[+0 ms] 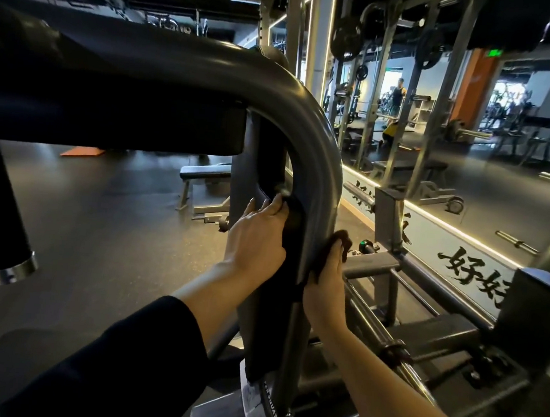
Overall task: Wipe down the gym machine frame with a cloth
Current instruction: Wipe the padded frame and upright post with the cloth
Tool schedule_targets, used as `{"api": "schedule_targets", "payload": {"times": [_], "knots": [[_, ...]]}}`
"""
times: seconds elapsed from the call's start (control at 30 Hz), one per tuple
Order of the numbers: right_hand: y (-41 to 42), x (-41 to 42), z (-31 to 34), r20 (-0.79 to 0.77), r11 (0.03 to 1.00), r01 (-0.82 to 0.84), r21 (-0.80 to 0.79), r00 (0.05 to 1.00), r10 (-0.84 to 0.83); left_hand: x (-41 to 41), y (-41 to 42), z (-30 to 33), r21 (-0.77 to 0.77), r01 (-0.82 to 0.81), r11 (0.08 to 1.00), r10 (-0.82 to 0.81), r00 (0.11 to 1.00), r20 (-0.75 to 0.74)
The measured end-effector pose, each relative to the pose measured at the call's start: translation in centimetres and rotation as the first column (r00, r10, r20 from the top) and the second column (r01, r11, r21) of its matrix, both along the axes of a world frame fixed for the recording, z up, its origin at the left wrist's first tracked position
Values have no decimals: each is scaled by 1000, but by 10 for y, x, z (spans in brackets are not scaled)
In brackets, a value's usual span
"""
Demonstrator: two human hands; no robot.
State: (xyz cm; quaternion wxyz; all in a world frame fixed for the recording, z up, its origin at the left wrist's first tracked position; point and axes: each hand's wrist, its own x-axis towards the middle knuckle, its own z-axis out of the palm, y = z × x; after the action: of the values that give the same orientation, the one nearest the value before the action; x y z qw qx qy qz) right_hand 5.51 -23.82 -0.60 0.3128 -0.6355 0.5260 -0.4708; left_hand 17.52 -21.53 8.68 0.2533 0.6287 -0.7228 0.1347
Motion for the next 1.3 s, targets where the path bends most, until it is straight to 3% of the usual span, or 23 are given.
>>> {"api": "schedule_targets", "payload": {"times": [0.07, 0.17, 0.23, 0.3, 0.4, 0.5, 0.57, 0.73, 0.8, 0.87, 1.0, 1.1, 1.17, 1.3], "knots": [[5, -4, 4, -17, 1000, 0, -10, 1000, 0, 0, 3, 5, 10, -5, 1000, 5, 1000, 10], [4, 1, 46, -118, 924, -38, -380, 993, -8, 2, 1, 4, -9, 21, 1000, -21, 999, 28], [-3, 10, 81, -329, 798, -111, -592, 938, -113, 3, 0, 2, -20, 43, 999, -42, 997, 66], [-16, 11, 101, -542, 691, -189, -698, 770, -336, 3, 1, 0, -12, 50, 999, -50, 998, 49], [-23, -1, 92, -744, 719, -290, -631, 489, -456, 5, 2, -3, -29, 45, 999, -44, 999, 18], [-12, -7, 59, -786, 769, -248, -589, 398, -474, 8, 1, -7, -22, 44, 999, -44, 999, 22], [-11, -3, 61, -774, 759, -230, -609, 383, -504, 8, -2, -9, -10, 40, 999, -40, 999, 30], [-24, 5, 127, -676, 598, -318, -735, 405, -615, 9, -7, -12, 29, 28, 999, -29, 998, 53], [-30, -2, 131, -704, 597, -373, -710, 364, -610, 9, -7, -12, 16, 22, 1000, -22, 999, 43], [-31, -12, 110, -743, 645, -369, -669, 346, -573, 10, -7, -12, -3, 36, 999, -35, 999, 10], [-11, -16, 34, -782, 847, -175, -502, 510, -358, 10, -4, -15, -6, 62, 998, -62, 997, -37], [1, -10, 2, -812, 944, -165, -284, 566, -145, 8, -4, -14, -12, 78, 997, -79, 995, -67], [10, -15, -7, -820, 956, -198, -217, 568, -68, 9, -1, -19, -19, 114, 993, -116, 982, -148], [13, -28, -19, -812, 923, -261, -282, 578, -84, 7, 15, -63, -155, 228, 961, -270, 897, -351]]}}
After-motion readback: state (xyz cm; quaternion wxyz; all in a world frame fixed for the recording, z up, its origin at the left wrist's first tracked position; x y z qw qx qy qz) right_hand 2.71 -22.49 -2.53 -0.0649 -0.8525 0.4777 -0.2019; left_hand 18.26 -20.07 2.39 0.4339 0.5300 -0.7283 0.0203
